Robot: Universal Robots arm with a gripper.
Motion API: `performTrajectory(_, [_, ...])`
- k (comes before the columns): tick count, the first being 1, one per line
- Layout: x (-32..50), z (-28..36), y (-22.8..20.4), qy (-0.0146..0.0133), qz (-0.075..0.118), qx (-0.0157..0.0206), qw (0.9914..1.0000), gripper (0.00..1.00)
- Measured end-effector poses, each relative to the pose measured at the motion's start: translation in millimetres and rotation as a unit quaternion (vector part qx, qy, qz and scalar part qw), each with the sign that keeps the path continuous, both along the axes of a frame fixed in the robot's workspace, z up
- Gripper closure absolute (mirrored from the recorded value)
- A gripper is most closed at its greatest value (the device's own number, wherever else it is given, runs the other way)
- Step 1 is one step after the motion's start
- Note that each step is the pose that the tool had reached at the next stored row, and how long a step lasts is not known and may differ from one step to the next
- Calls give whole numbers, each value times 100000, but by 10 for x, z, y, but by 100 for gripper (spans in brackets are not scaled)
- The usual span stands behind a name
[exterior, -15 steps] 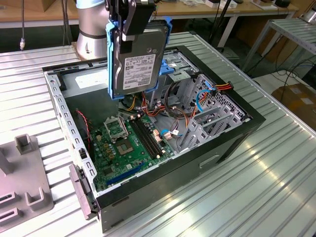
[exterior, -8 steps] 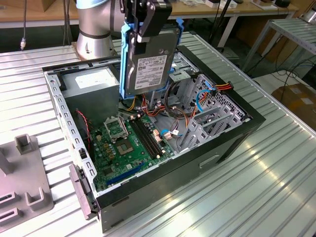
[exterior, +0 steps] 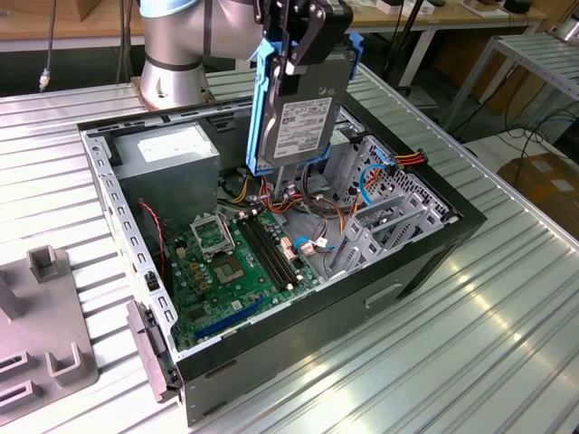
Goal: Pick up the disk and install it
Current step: 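Insert the disk into the insertion slot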
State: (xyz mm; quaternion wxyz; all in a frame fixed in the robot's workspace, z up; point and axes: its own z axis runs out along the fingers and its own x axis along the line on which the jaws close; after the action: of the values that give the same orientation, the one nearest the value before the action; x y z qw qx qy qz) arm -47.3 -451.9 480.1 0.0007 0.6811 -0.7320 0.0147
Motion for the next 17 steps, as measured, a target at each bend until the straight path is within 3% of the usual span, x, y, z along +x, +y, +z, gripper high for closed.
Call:
performTrajectory(3, [17, -3, -47, 0, -111, -1, 100000, 63])
performTrajectory(11, [31, -11, -220, -1, -399, 5, 99999, 63])
performTrajectory(17, [47, -18, -420, 28, -652, 0, 99998, 63])
